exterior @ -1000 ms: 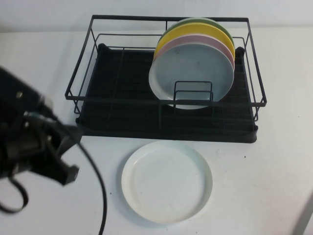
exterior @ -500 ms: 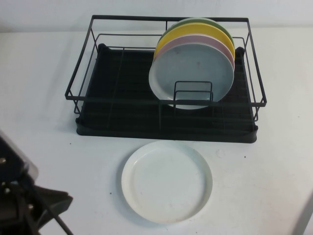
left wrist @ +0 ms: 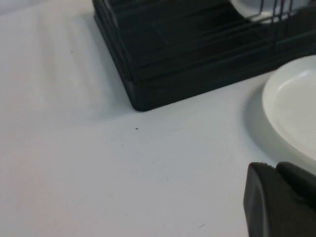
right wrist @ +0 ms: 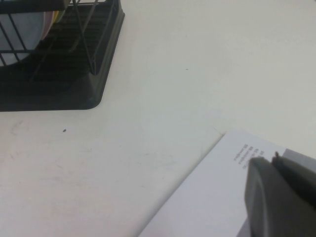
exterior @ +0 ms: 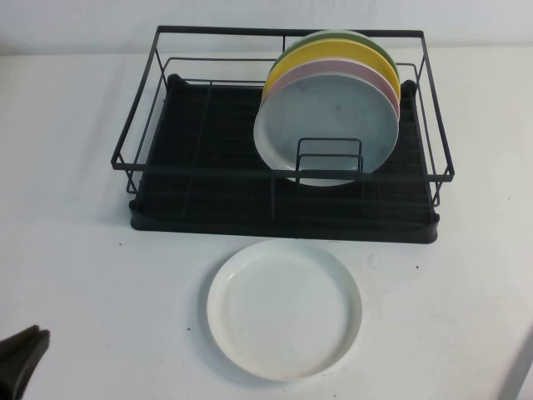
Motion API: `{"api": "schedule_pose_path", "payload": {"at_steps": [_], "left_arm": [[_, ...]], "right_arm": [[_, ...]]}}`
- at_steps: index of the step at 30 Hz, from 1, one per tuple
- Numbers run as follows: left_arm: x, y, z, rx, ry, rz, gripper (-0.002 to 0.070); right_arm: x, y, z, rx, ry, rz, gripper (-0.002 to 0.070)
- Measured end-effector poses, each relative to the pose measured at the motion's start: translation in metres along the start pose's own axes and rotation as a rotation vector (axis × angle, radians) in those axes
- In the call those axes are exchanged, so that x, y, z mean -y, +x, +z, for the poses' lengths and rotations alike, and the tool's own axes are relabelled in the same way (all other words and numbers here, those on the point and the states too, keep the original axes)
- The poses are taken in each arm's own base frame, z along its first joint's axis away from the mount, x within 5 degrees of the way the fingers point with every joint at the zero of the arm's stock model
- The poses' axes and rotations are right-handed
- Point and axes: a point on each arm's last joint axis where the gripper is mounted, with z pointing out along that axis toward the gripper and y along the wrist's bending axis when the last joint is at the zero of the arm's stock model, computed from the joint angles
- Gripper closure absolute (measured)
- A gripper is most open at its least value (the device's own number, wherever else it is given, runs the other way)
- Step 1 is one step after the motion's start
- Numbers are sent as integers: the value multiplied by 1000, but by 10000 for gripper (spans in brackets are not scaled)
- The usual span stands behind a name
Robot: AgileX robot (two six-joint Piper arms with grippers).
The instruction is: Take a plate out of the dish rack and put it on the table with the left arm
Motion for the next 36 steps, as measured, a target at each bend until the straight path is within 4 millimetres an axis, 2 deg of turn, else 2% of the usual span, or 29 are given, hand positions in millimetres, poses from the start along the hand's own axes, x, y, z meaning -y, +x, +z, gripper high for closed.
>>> {"api": "schedule_pose_path", "payload": {"at_steps": [6,12,17,36], "left_arm": [[8,44,-3,102,-70,-130,676],[10,66,-2,119,-133,-218,676],[8,72,-3,92,-199,-248,676],[9,74,-3,78,-199,-224,676]], "right_arm": [[0,0,0,0,0,0,697],[0,0,0,0,0,0,696],[0,0,0,0,0,0,696],[0,0,0,0,0,0,696]]}}
